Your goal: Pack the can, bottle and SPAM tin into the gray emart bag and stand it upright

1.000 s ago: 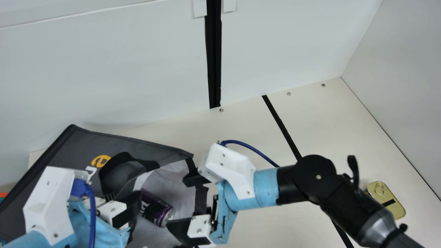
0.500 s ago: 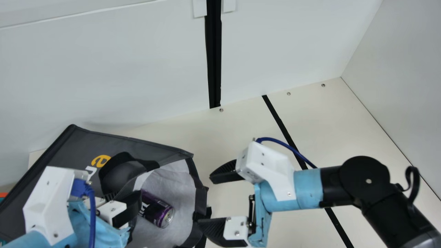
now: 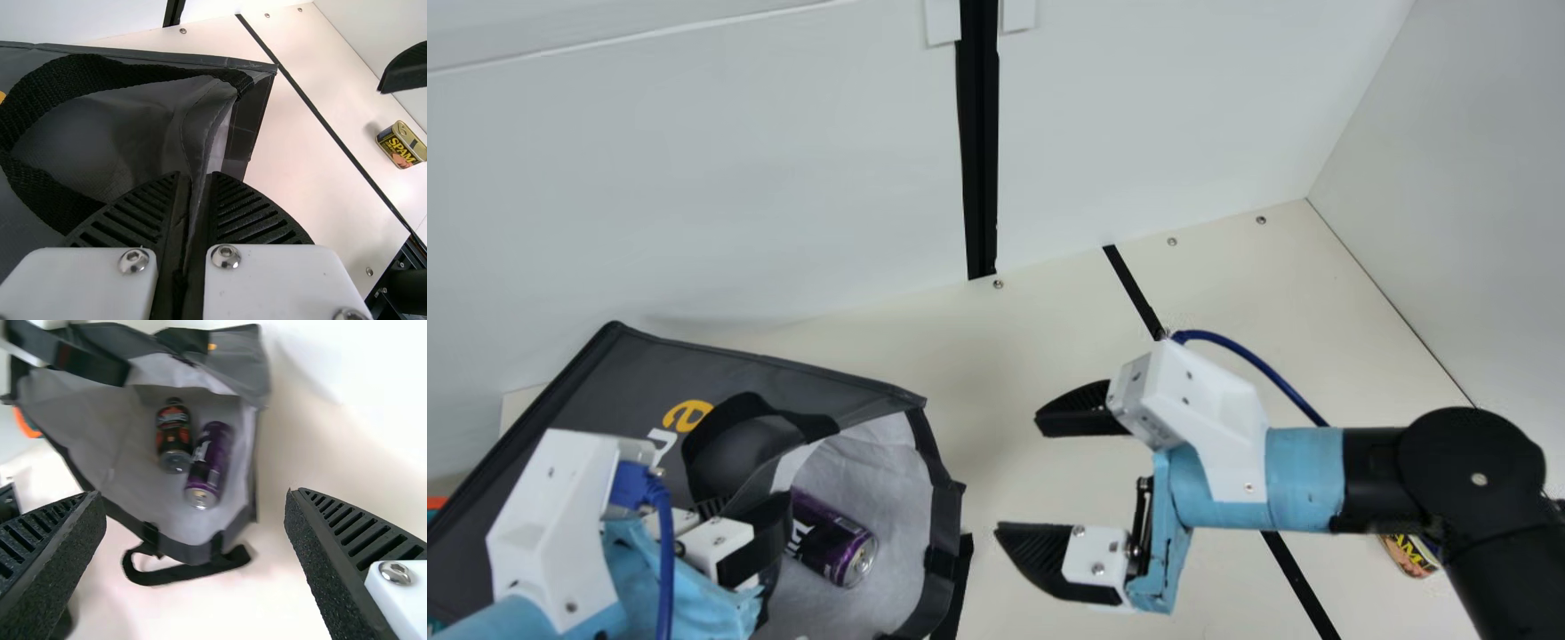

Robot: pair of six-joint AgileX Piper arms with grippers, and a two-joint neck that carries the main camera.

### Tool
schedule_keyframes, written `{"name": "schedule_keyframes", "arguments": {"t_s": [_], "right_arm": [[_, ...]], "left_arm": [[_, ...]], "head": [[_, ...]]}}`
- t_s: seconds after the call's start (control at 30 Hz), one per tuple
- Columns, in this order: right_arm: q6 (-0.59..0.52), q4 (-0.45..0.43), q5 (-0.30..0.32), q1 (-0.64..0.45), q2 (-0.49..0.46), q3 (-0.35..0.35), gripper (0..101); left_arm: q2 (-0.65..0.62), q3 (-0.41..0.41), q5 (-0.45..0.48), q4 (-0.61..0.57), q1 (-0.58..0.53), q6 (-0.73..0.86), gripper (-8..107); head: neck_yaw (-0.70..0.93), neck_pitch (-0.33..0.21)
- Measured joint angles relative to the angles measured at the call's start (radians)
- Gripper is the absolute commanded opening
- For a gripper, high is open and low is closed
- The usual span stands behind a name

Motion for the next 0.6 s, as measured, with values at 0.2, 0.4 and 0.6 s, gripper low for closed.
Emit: {"name": "schedule_keyframes", "arguments": {"t_s": [0.2,0.4,0.6], "right_arm": [[0.042,-0.051,0.001,-0.09,-0.041,-0.025,95],[0.091,-0.132,0.001,-0.183,-0.085,-0.062,95],[0.15,-0.232,-0.009,-0.258,-0.123,-0.109,95]], "left_arm": [[0.0,0.0,0.0,0.0,0.0,0.0,-8],[0.0,0.0,0.0,0.0,0.0,0.0,-8],[0.0,0.0,0.0,0.0,0.0,0.0,-8]], "head": [[0.0,0.0],[-0.002,0.0],[0.0,0.0]]}}
